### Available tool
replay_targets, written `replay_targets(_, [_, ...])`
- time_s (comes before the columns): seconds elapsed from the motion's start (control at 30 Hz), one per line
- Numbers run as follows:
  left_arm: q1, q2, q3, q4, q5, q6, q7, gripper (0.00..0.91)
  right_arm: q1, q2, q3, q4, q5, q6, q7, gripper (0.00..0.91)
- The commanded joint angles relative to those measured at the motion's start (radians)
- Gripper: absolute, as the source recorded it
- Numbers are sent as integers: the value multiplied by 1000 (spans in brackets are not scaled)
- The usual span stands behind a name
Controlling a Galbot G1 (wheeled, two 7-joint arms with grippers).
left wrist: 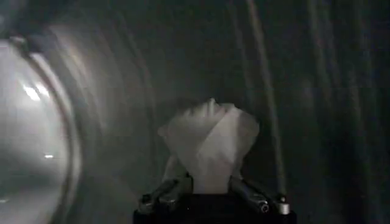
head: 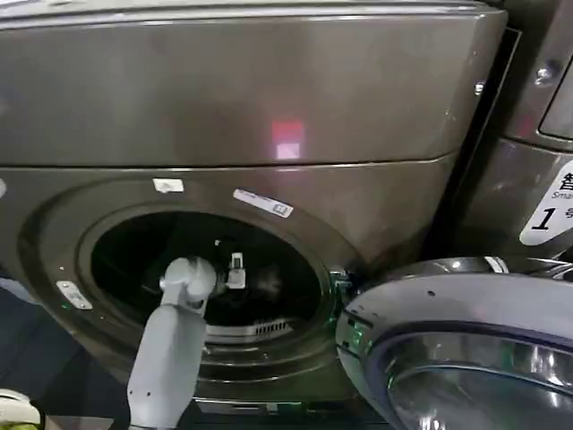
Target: Grasp the clothes from the dryer.
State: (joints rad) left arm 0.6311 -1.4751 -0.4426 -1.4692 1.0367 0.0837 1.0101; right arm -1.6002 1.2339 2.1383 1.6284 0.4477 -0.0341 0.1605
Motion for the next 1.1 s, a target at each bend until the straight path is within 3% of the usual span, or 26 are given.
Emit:
replay_targets(0.03, [-72, -68, 22, -10, -316, 341, -760, 0, -3, 9, -7, 39, -12, -41, 2, 907])
replay_targets(0.1, [-74, -87, 21, -14, -424, 395, -874, 0, 2, 11, -10, 55, -10, -44, 3, 907])
replay_targets(0.17, [-65, -104, 19, -15, -527, 422, -989, 0, 4, 7, -20, 48, 6, 14, -1, 907])
replay_targets(0.37, [6, -160, 2, -46, -722, 404, -1228, 0, -3, 7, -9, 37, 0, 24, -4, 907])
replay_targets(0.63, [118, -183, 3, -125, -811, 383, -1241, 0, -11, 1, 5, 27, -1, 26, -7, 907])
replay_targets(1.1, [152, -183, 3, -148, -827, 385, -1227, 0, -12, 6, 6, 26, -5, 12, -10, 907])
